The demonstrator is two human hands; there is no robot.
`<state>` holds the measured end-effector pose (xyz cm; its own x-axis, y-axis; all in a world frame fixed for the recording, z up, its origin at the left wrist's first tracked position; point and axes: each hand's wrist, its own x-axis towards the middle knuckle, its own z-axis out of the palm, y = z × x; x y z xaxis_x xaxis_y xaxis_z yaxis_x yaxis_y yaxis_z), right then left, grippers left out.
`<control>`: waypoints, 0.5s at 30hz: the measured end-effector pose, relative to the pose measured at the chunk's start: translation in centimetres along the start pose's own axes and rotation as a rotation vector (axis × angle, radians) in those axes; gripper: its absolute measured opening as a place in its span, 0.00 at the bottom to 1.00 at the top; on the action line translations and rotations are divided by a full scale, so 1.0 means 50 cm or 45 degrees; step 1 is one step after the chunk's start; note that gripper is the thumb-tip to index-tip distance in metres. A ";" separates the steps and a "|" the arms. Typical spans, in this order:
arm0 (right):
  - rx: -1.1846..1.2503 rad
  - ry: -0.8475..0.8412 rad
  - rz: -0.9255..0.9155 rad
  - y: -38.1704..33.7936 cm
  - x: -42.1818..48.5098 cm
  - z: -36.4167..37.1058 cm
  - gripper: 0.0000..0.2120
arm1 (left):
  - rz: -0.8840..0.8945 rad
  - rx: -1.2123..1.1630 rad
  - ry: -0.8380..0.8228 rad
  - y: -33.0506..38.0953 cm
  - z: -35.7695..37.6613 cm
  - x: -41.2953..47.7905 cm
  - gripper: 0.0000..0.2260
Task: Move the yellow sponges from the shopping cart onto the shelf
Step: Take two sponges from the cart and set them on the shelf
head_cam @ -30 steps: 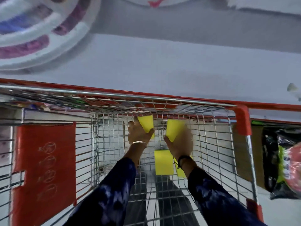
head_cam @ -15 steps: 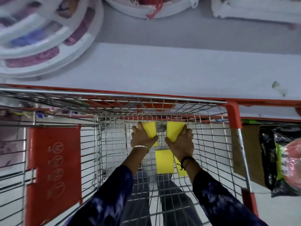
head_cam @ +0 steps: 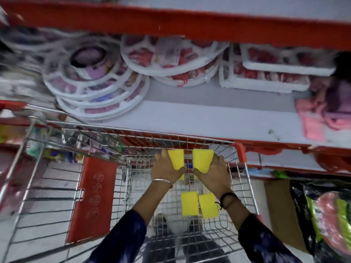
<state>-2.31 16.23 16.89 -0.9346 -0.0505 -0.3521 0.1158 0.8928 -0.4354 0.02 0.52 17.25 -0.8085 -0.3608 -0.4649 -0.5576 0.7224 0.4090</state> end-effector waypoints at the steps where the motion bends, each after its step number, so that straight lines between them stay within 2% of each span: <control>1: 0.014 0.012 -0.013 -0.009 -0.003 -0.019 0.44 | 0.008 0.004 0.018 0.009 -0.017 -0.008 0.44; 11: 0.101 0.274 -0.202 -0.138 -0.061 -0.269 0.41 | 0.112 0.018 0.234 0.140 -0.253 -0.099 0.45; 15: 0.132 0.386 -0.247 -0.182 -0.074 -0.363 0.36 | 0.178 -0.024 0.285 0.196 -0.353 -0.115 0.47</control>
<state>-5.99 16.43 37.17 -0.9978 -0.0658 -0.0005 -0.0543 0.8286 -0.5573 -4.12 -0.72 37.82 -0.8982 -0.3814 -0.2185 -0.4394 0.7641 0.4724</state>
